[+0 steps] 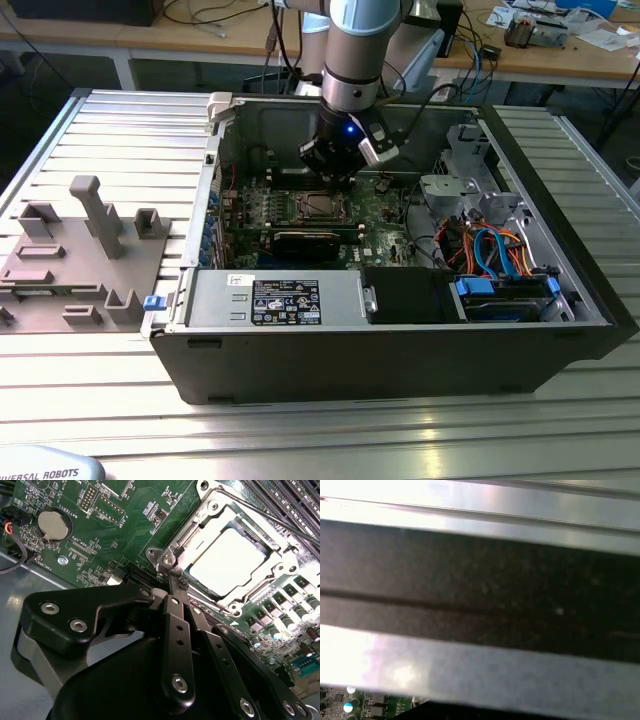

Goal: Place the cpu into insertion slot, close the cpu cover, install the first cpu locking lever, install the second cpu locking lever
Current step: 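Install the first cpu locking lever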

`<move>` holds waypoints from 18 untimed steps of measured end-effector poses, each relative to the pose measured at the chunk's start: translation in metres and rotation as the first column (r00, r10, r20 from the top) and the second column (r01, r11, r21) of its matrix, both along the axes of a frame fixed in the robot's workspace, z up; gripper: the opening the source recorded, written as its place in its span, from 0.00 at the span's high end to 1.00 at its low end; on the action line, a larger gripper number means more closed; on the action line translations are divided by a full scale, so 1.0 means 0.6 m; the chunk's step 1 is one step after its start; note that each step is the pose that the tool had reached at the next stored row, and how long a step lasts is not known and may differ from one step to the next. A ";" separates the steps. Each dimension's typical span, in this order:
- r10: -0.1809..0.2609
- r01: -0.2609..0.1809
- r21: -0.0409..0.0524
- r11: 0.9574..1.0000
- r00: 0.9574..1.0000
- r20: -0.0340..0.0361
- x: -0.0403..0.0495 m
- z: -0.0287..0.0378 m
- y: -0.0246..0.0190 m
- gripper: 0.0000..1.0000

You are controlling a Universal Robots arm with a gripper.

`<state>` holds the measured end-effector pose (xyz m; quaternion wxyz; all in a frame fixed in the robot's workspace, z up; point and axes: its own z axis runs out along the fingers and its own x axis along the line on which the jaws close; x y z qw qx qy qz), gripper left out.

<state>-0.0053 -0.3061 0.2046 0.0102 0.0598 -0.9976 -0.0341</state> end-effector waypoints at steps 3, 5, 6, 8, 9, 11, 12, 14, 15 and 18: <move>0.000 0.000 0.000 1.000 1.000 0.000 0.000 -0.001 -0.0018 0.89; 0.000 0.000 0.001 1.000 1.000 0.000 0.001 -0.001 -0.0050 0.89; 0.000 0.000 0.001 1.000 1.000 0.000 0.001 -0.002 -0.0064 0.89; 0.000 0.000 0.000 1.000 1.000 0.000 0.001 -0.001 -0.0074 0.89; 0.000 0.000 0.000 1.000 1.000 0.000 0.001 -0.001 -0.0075 0.89; 0.000 0.000 -0.001 1.000 1.000 -0.001 0.002 -0.004 -0.0076 0.89; 0.000 0.000 -0.001 1.000 1.000 -0.001 0.003 -0.004 -0.0075 0.89; 0.000 0.000 -0.001 1.000 1.000 -0.001 0.003 -0.006 -0.0075 0.89; 0.000 0.000 -0.002 1.000 1.000 -0.001 0.003 -0.007 -0.0075 0.89; 0.000 0.000 -0.002 1.000 1.000 -0.001 0.004 -0.007 -0.0074 0.89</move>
